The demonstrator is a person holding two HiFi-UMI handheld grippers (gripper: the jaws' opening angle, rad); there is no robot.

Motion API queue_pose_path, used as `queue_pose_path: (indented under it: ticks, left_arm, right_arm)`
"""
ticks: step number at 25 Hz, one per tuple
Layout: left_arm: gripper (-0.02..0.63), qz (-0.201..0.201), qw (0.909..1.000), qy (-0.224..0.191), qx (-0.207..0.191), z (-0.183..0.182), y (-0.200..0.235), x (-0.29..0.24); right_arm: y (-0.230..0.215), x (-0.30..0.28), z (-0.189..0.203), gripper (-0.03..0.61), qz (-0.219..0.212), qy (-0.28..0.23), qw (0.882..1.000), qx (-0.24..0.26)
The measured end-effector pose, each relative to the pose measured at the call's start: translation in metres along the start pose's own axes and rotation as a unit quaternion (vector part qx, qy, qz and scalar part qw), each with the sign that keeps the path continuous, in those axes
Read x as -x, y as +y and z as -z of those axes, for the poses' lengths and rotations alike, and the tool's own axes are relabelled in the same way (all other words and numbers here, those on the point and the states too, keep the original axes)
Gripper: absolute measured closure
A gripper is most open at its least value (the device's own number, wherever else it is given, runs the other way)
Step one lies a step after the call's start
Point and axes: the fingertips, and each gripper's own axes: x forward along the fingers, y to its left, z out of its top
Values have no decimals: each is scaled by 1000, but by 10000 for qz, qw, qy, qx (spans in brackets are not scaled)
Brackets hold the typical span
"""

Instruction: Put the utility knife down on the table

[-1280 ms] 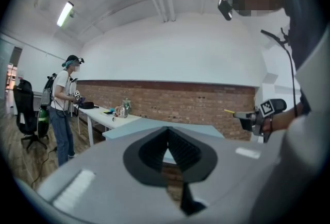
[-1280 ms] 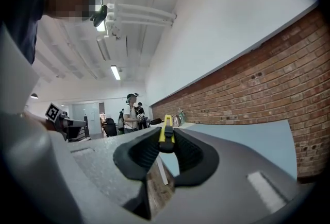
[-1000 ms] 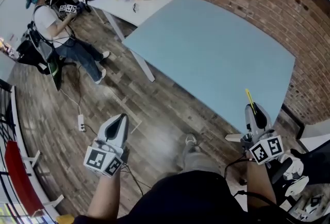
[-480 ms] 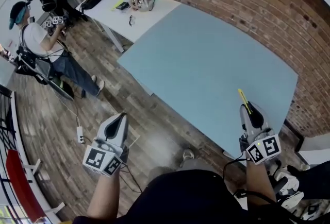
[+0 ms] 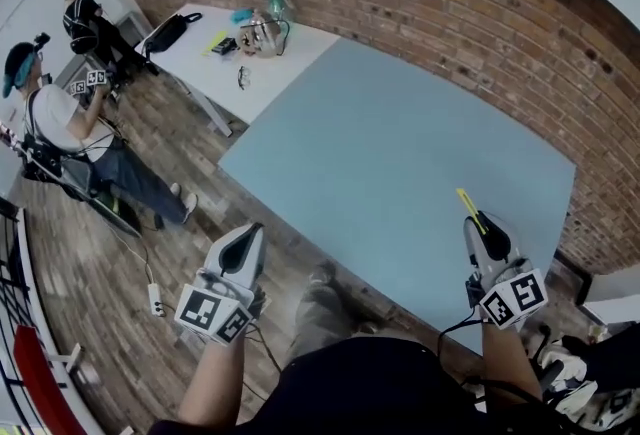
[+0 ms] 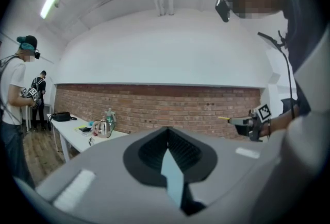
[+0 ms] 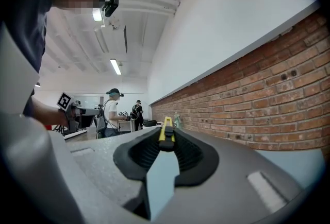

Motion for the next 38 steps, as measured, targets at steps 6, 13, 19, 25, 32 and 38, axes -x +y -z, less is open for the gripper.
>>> queue_pose_path:
  ticks: [6,13,19,25,32,38]
  left_arm:
    - [609,526,9986,81,-75,-2,26,-60]
    - [609,1240,9921,41,-179,-10,31,-126]
    - [609,1889,9817,118,-225,-11,35,-173]
    - [609,2641,9637,314,-219,-15,49,-219]
    - [609,3599,9320,410,-142,-9,38,-260]
    - [610,3998,9151,515,124,0,51,-289]
  right_arm:
    - [-19,-1,-1,503,598,29,9982,17]
    - [-37,9,12,503,1323,197,9910,-41]
    - [-43,6,9,503,1951,99,9806,-150]
    - [-35,-6,-3,503,2684,2,9629,-262]
    - [-23,0,-5,503,3472,7,9365,-485]
    - [-3,4,-6,503,4007,69,9145,-551]
